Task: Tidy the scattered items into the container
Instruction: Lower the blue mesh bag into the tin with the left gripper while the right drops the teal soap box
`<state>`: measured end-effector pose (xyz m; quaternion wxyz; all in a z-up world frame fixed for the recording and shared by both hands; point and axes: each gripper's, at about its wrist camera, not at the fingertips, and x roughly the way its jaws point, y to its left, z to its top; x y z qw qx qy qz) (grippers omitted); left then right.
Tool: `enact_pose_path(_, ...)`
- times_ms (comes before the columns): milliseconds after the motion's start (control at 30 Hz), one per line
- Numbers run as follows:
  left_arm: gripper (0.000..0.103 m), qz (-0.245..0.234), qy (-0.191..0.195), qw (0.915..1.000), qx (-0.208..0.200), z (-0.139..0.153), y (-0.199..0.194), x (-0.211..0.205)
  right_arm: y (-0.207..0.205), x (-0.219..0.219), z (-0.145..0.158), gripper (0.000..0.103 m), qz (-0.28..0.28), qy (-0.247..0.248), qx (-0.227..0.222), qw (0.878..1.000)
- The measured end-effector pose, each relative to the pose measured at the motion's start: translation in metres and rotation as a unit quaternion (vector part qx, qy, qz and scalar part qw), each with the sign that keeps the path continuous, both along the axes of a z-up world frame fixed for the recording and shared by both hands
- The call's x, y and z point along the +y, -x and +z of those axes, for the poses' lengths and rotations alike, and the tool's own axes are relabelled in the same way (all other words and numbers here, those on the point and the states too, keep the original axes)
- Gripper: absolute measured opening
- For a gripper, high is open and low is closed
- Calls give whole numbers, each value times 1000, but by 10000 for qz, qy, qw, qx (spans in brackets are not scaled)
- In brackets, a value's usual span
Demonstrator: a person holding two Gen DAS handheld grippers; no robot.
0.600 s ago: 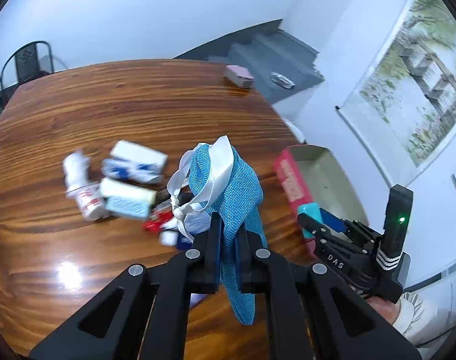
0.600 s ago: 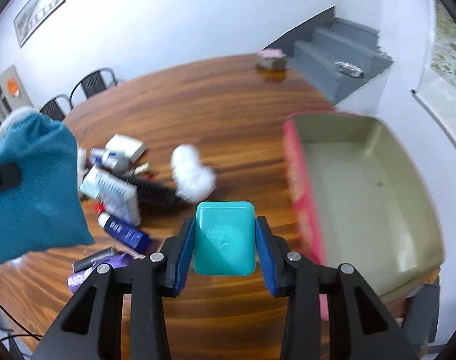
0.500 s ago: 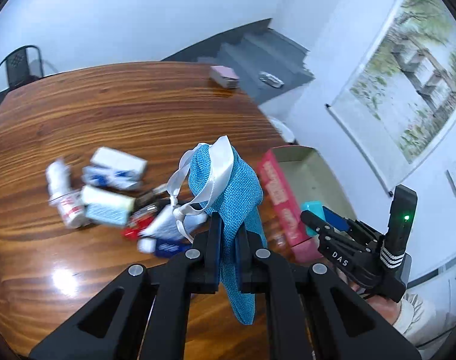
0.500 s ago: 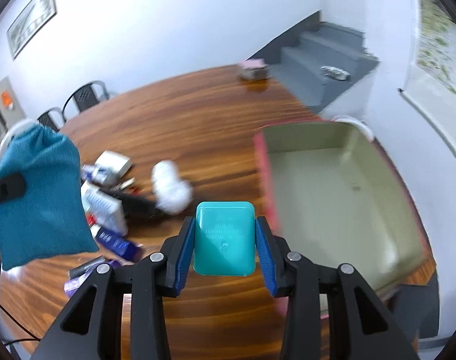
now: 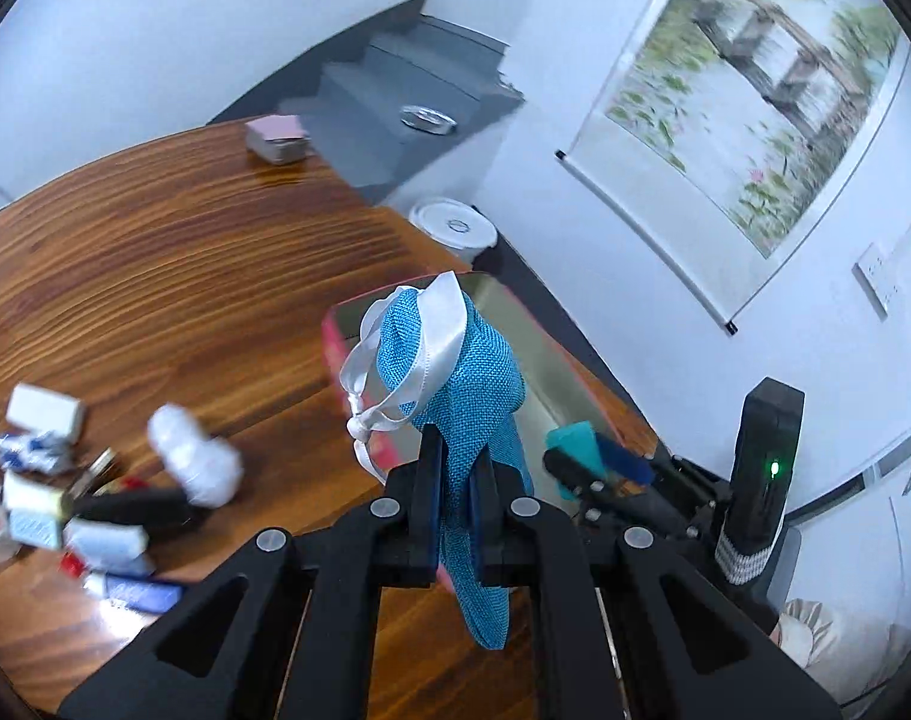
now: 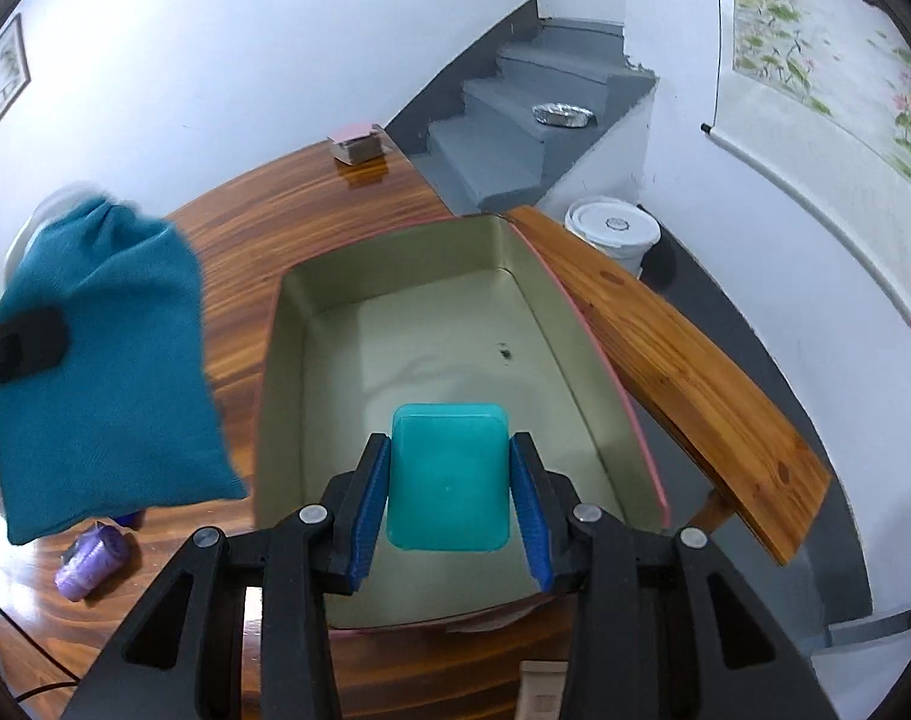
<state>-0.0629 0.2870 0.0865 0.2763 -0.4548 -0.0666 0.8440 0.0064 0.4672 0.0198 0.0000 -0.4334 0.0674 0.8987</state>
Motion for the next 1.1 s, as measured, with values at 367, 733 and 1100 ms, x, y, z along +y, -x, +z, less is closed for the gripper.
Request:
enact_pose_path(367, 8, -235, 634, 9975, -201, -33, 16, 56, 18, 20, -22, 44, 31, 180, -195, 9996)
enact_pose_path(733, 35, -225, 1052, 9938, -278, -29, 6, 68, 23, 21, -24, 79, -54, 196, -175, 9996)
enact_pose_path(1100, 58, 619, 870, 9931, -484, -16, -10, 4, 15, -4, -19, 79, 142, 261, -99, 9995)
